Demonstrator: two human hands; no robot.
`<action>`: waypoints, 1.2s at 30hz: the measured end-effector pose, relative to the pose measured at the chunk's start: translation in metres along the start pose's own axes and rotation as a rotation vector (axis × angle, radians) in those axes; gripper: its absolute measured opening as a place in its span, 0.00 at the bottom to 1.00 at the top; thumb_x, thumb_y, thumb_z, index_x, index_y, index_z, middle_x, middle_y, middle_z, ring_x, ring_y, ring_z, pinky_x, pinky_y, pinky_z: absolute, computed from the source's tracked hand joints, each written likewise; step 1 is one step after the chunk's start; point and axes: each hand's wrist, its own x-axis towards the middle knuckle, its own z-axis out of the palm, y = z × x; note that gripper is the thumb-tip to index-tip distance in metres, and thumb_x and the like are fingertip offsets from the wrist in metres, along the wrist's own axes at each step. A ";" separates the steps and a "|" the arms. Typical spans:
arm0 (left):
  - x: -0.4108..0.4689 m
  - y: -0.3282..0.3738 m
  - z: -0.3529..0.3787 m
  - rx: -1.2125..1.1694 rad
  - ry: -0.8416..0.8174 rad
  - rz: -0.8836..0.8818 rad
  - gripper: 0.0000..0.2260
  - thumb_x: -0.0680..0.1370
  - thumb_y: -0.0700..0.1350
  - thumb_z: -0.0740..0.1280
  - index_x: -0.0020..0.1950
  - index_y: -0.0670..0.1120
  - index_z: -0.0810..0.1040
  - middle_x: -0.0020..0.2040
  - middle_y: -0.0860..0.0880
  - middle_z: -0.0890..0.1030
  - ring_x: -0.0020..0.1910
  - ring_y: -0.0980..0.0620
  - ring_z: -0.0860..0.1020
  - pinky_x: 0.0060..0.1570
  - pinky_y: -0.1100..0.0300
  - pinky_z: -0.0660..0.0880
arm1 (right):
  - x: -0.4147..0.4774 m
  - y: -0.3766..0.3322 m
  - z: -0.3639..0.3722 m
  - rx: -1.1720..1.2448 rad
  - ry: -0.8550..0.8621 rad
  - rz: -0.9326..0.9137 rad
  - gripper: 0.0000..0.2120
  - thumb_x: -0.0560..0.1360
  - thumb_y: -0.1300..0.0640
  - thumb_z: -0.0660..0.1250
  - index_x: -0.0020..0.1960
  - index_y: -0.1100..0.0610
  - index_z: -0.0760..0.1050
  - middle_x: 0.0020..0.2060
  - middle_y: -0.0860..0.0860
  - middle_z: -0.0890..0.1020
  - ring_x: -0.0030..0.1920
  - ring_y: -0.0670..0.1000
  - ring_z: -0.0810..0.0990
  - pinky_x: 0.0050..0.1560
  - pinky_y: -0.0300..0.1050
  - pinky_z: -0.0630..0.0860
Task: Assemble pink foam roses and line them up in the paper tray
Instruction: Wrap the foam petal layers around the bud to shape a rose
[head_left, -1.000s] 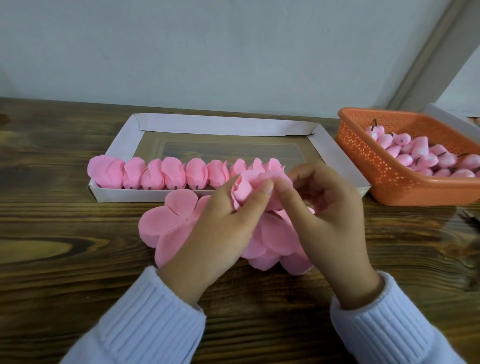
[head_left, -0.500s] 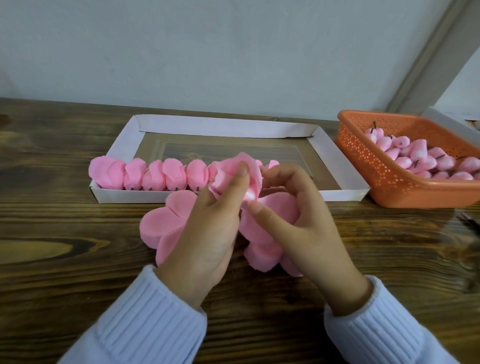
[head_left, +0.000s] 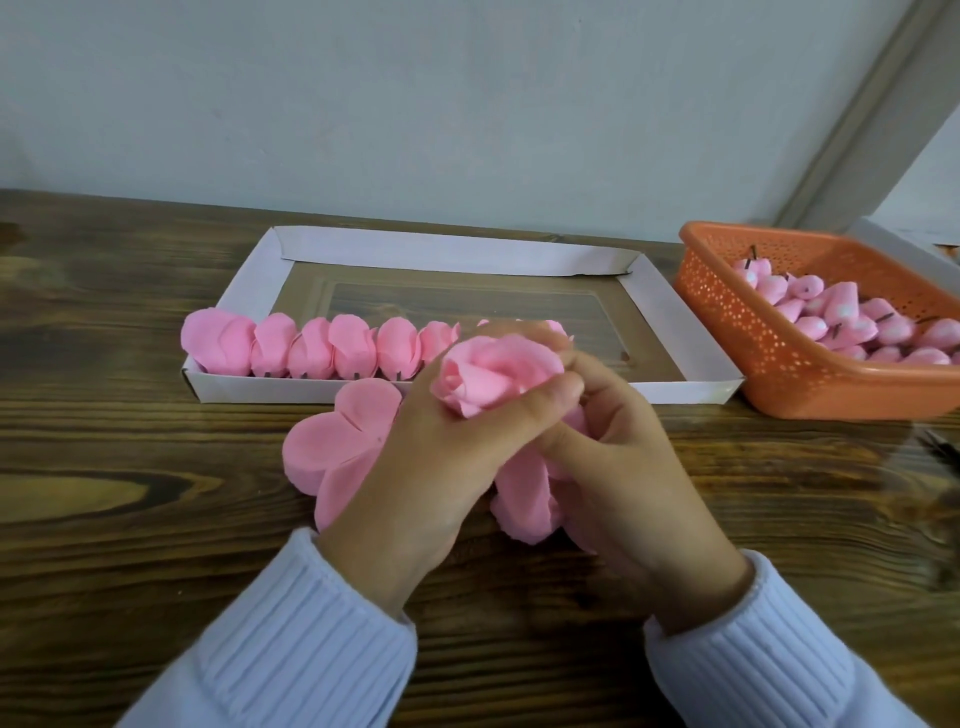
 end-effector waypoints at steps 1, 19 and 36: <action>0.000 0.001 -0.001 0.006 -0.023 0.010 0.12 0.65 0.47 0.73 0.48 0.49 0.85 0.49 0.50 0.85 0.53 0.48 0.83 0.47 0.56 0.80 | 0.000 -0.001 0.000 0.013 -0.034 0.017 0.14 0.70 0.56 0.74 0.55 0.59 0.79 0.56 0.58 0.82 0.59 0.58 0.79 0.61 0.56 0.74; 0.006 0.000 -0.004 -0.008 0.270 -0.119 0.14 0.66 0.59 0.72 0.43 0.50 0.86 0.50 0.47 0.86 0.55 0.45 0.83 0.60 0.38 0.75 | -0.004 -0.011 0.001 -0.502 0.250 -0.060 0.01 0.74 0.61 0.71 0.43 0.58 0.80 0.34 0.51 0.85 0.34 0.46 0.81 0.33 0.37 0.77; -0.001 -0.002 0.003 0.348 -0.038 0.000 0.18 0.72 0.62 0.64 0.43 0.50 0.85 0.33 0.51 0.83 0.32 0.57 0.81 0.32 0.68 0.73 | -0.008 -0.012 0.003 -0.729 0.397 -0.475 0.05 0.70 0.58 0.73 0.43 0.53 0.78 0.33 0.45 0.80 0.33 0.46 0.78 0.34 0.35 0.74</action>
